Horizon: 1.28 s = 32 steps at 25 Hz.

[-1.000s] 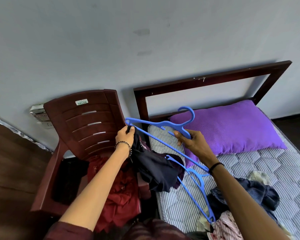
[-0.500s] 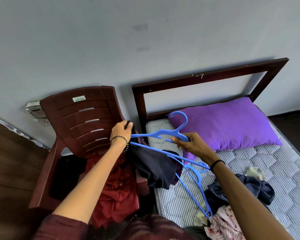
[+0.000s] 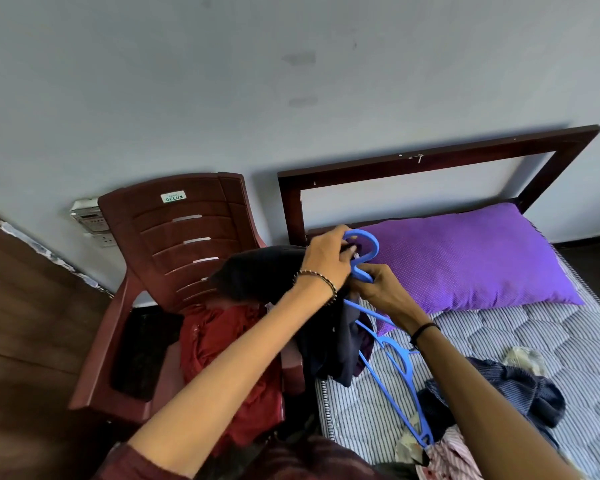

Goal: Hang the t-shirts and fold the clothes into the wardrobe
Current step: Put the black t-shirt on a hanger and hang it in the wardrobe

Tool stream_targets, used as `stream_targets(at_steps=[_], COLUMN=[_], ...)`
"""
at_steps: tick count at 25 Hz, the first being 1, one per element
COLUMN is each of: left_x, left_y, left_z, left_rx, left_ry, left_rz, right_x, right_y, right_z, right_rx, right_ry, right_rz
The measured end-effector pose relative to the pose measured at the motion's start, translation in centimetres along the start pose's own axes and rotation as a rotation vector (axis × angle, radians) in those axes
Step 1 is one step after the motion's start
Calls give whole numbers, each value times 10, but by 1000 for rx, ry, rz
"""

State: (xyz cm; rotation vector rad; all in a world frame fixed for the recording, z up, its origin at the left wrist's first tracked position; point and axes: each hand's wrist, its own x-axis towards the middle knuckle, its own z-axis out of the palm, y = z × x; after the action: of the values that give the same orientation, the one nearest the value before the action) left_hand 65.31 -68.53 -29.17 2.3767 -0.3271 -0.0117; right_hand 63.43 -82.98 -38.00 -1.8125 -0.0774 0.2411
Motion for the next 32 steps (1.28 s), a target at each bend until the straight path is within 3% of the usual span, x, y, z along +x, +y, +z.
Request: stream_targets(at_steps=[3, 6, 8, 10, 12, 17, 19, 22, 25, 28, 30, 32], left_x=[-16, -8, -2, 0, 0, -3, -1, 4, 5, 0, -6, -10], left_y=[6, -4, -20, -36, -47, -58, -59, -53, -48, -54, -64, -74], left_z=[9, 0, -14, -25, -28, -19, -17, -19, -28, -37, -44, -52], left_rx=[-269, 84, 291, 363, 396, 389, 313, 219, 179, 179, 169, 140], left_ry=[-44, -61, -160, -352, -431, -229, -193, -119, -53, -26, -36, -72], left_rz=[-55, 80, 134, 42, -23, -105, -170, -173, -135, -139, -140, -133], right_x=[4, 6, 6, 7, 6, 9, 10, 2, -1, 5, 9, 7], right_y=[3, 2, 5, 6, 3, -13, -17, -24, -13, 14, 36, 53], right_z=[-2, -6, -8, -7, -5, 10, 15, 19, 20, 17, 7, -6], right_rx=[-19, -10, 0, 30, 2, -178, -104, 60, 121, -128, -371, -414], right_ry=[32, 14, 20, 28, 100, 465, 423, 111, -129, -106, -3, 128], right_rz=[24, 16, -10, -27, -35, -132, -116, -83, 146, 357, 426, 483])
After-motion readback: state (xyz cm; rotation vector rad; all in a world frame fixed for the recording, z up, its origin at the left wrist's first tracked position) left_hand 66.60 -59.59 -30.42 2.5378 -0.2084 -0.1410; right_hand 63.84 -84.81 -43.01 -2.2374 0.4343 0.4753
